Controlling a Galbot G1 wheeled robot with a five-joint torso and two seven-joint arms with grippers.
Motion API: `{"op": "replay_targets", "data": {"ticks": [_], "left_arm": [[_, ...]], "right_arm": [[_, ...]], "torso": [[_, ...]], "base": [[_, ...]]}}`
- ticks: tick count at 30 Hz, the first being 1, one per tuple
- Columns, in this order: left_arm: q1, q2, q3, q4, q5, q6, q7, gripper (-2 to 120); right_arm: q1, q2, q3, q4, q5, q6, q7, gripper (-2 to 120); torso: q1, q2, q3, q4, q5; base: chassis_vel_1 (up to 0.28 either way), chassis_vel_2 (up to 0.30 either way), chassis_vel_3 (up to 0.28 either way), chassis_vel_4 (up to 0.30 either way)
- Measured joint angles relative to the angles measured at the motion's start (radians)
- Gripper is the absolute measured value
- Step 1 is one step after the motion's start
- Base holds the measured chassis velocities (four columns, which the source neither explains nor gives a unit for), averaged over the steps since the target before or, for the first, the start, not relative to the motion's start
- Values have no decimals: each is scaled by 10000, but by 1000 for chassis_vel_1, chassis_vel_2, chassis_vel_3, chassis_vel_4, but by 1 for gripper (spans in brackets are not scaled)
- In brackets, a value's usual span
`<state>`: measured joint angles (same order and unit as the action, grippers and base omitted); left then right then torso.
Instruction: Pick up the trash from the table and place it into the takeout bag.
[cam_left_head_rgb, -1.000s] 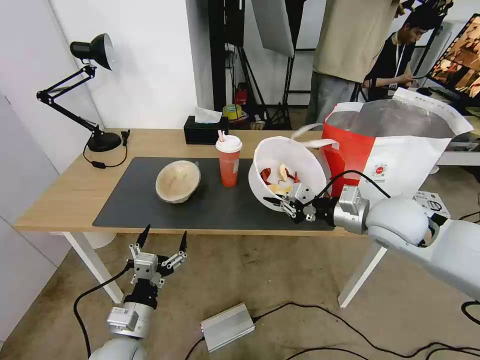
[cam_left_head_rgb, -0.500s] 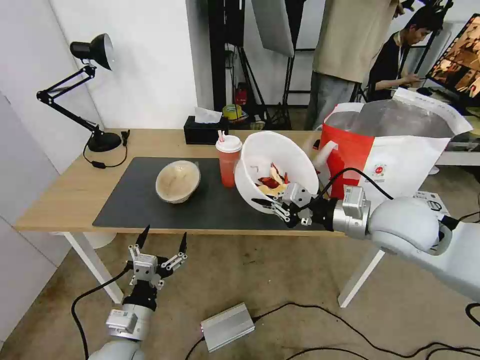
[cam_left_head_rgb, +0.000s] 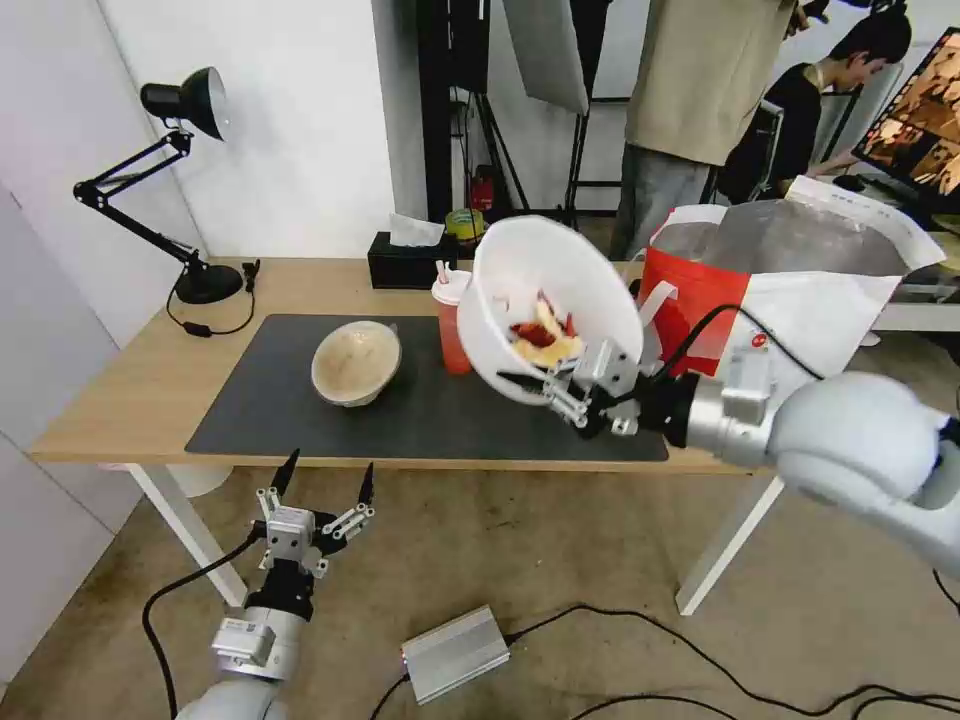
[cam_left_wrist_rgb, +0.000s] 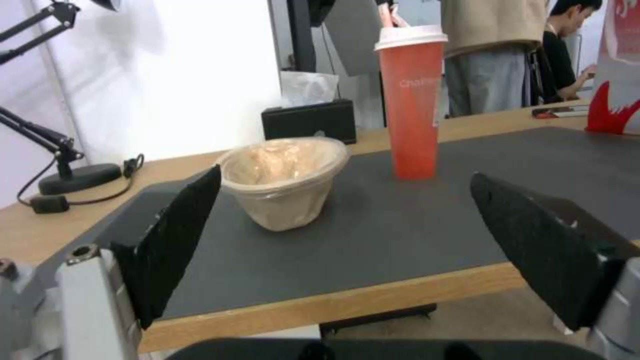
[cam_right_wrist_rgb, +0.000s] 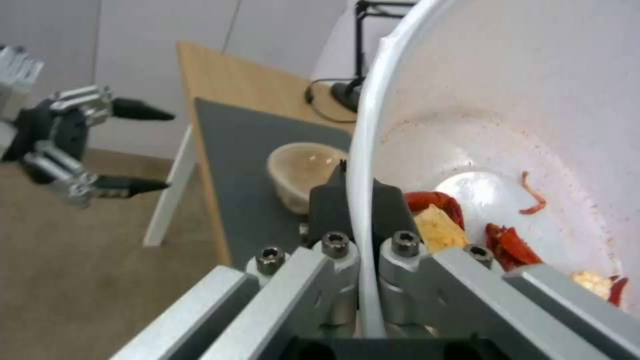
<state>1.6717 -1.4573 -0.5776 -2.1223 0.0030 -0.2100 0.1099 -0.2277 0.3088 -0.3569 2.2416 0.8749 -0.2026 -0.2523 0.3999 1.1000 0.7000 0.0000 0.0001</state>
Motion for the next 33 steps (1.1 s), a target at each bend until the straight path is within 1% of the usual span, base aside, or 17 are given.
{"op": "replay_targets", "data": {"ticks": [5,16,26,33], "left_arm": [[-25,0,19,-26,29,-4,0,100],[8,66,1,-129,31,-18,0,100],[44,115,27,-208,17,-93,1,100],[31,100,32,-227,15,-116,8,100]], "right_arm": [[169,-238,490,-56,139,35,-173,0],[285,-580,883,-187,237,296,-217,0],[394,-1169,1578,-845,328,620,-176,0],[242,-1110,2034,-1314,272,704,12,0]], "torso": [[0,-1,0,0,0],[0,0,0,0,0],[1,0,0,0,-1],[0,0,0,1,-1]], "base": [[0,0,0,0],[0,0,0,0],[0,0,0,0],[0,0,0,0]]}}
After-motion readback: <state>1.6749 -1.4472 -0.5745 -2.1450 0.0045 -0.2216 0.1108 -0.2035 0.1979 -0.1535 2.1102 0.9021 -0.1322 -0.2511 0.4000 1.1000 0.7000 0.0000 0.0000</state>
